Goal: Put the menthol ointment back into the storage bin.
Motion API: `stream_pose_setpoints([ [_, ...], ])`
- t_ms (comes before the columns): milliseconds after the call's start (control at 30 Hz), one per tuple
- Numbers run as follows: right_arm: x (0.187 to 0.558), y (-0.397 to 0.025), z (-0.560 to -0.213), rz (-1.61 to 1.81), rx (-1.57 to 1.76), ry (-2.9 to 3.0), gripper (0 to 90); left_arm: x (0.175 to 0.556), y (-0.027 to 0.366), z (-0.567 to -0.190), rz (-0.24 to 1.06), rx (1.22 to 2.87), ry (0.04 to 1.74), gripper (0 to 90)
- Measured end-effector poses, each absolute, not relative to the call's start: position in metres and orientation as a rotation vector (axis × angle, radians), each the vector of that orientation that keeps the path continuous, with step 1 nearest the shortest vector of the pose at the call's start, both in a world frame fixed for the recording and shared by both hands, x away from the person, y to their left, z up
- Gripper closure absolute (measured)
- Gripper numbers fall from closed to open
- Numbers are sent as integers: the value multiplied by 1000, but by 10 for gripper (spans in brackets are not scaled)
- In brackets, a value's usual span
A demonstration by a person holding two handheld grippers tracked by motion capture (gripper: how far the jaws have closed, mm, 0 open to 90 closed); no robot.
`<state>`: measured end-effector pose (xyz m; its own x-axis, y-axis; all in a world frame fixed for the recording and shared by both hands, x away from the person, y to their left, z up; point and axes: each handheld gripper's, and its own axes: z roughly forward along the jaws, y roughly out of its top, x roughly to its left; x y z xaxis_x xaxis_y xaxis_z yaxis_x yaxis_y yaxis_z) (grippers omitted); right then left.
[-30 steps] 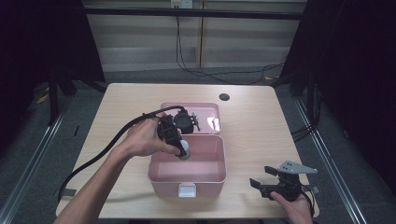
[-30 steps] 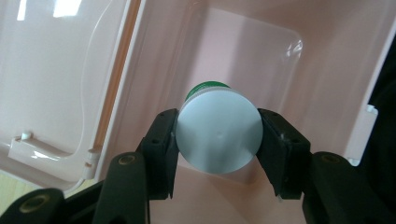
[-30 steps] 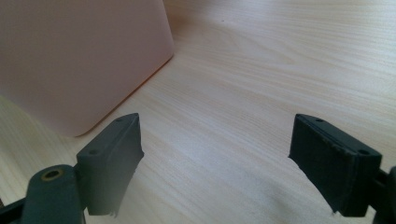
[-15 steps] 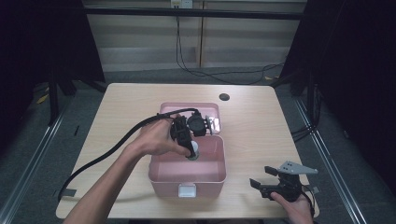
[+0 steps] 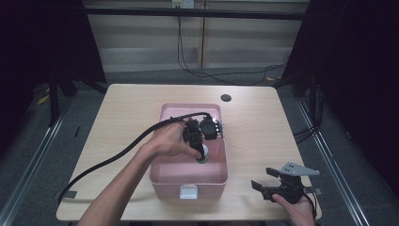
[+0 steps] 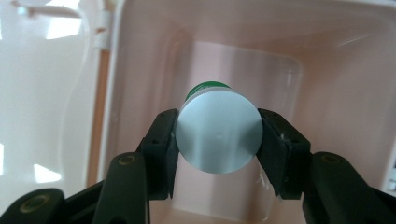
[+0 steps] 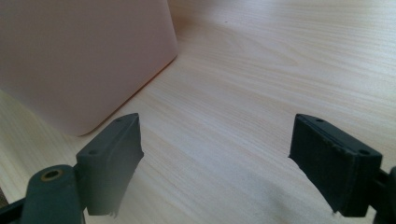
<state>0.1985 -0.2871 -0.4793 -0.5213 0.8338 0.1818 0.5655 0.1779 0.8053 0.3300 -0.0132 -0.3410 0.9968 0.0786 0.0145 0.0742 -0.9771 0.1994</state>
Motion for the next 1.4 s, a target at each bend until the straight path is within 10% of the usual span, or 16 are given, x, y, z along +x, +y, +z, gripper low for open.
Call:
stream_pose_setpoints([
  [1400,198,-286,-479,1267,1326,2168,164,338,-52,-400,-58,2977,85,510],
])
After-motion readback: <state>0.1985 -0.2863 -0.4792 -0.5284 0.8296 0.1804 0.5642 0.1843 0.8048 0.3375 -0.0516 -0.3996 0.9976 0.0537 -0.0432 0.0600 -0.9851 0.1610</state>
